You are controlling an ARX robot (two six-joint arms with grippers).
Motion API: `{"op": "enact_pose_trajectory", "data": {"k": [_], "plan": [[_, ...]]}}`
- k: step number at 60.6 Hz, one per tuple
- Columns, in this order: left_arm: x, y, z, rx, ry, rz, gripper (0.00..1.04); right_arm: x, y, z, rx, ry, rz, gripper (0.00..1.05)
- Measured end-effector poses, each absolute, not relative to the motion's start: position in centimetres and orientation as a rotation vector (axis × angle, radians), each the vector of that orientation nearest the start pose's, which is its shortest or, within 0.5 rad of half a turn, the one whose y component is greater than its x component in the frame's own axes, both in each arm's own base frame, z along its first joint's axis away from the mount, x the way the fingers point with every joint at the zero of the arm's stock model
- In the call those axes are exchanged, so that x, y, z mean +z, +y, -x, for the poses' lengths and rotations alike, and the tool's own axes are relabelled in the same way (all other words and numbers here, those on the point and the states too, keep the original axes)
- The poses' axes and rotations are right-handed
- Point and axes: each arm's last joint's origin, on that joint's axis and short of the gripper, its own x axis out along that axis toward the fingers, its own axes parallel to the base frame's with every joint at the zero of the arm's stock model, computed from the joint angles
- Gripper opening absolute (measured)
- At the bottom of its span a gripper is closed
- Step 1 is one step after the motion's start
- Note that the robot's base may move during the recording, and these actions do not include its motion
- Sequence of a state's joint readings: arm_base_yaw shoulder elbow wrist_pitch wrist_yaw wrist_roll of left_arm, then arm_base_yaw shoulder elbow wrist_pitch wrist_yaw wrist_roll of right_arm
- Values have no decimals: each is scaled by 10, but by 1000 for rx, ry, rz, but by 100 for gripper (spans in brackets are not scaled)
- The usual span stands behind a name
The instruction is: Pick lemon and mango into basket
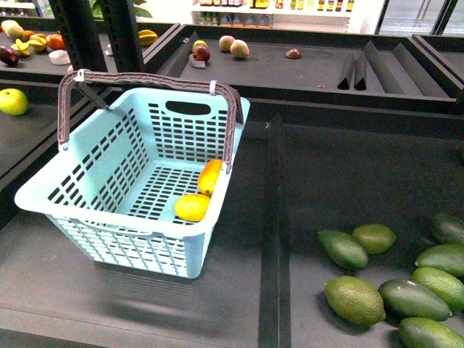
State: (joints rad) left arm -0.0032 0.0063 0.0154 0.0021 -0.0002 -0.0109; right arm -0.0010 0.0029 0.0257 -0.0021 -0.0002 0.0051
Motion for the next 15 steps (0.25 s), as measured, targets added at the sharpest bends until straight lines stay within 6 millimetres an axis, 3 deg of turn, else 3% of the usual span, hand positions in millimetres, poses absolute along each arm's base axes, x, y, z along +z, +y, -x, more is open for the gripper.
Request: {"op": "enact_pose_trajectory", "data": {"k": [15], "plan": [[168, 0, -97, -3, -11, 11, 85, 172, 0, -96, 0, -21, -5, 96]]}}
